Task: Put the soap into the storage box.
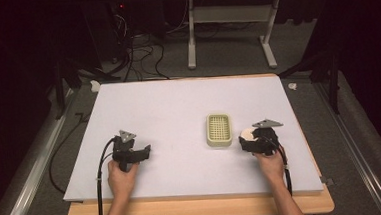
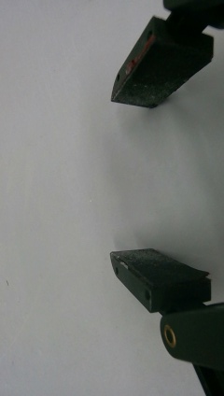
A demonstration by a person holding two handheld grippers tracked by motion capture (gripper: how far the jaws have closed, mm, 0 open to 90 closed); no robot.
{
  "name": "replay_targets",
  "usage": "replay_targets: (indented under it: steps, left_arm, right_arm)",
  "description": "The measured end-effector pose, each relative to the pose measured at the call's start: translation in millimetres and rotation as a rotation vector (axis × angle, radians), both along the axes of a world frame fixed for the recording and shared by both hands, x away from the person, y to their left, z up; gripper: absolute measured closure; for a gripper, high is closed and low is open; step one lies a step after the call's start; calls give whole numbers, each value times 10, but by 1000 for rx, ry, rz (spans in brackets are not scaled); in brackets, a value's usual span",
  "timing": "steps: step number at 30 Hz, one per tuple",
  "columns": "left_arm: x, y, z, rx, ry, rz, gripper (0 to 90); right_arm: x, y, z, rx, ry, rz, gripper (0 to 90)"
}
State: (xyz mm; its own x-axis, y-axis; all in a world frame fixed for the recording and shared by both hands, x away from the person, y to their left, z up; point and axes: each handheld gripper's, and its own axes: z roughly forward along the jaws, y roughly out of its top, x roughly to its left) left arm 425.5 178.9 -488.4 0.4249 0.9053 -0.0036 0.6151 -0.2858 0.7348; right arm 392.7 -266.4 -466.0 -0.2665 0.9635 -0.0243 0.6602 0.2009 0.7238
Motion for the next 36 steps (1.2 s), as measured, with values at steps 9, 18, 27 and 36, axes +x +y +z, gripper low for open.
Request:
replay_targets:
  steps: [9,18,27,36]
  left_arm:
    - [-1,-2,-1,0,-2,1,197]
    - [1,-1,0,0,1,3,195]
    - [3,-2,-2,-3,-1,4,195]
    - [4,0,-2,-5,0,3,195]
  right_arm:
    - [-38,-97,71,54,-10,4,252]
    - [-20,-48,188,51,-27,65,252]
    - [71,130,314,75,-58,136,252]
    - [168,304,380,74,-43,183,252]
